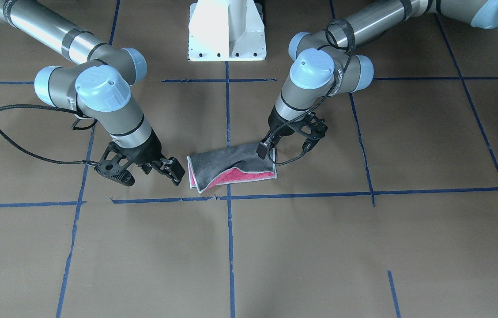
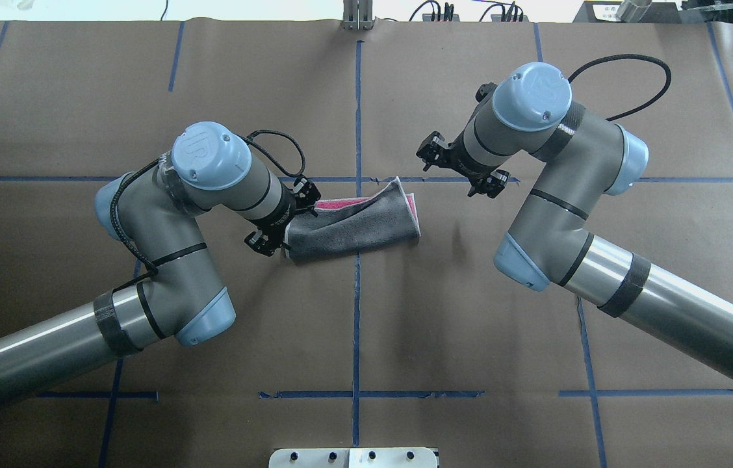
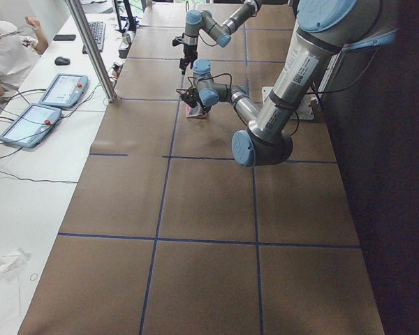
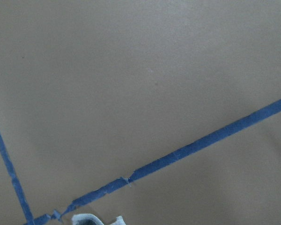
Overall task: Fold towel twice with both arms
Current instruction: 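Grasp the folded towel's end nearest the left gripper with the left gripper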
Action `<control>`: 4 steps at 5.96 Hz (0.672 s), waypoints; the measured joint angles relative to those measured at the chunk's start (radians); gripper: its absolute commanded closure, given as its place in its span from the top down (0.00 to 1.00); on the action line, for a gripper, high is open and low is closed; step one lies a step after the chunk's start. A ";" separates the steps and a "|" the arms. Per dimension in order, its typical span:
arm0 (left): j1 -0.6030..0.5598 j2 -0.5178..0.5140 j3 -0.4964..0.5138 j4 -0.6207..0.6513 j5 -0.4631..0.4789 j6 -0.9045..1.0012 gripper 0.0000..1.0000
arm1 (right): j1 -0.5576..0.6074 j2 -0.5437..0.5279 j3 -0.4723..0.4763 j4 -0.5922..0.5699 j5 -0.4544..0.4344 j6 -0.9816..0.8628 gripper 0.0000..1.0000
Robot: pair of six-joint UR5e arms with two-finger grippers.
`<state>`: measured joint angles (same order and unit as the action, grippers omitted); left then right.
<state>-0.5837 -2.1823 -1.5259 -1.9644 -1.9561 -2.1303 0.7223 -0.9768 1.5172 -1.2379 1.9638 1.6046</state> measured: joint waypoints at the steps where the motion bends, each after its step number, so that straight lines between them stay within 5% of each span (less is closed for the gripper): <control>1: 0.004 0.007 -0.008 0.000 0.000 -0.004 0.73 | 0.001 -0.011 0.015 0.000 0.000 0.000 1.00; 4: 0.042 0.008 -0.014 -0.001 0.002 -0.015 0.69 | -0.007 -0.018 0.026 0.000 -0.004 0.001 1.00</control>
<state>-0.5415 -2.1741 -1.5395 -1.9650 -1.9544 -2.1453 0.7156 -0.9949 1.5431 -1.2380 1.9595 1.6057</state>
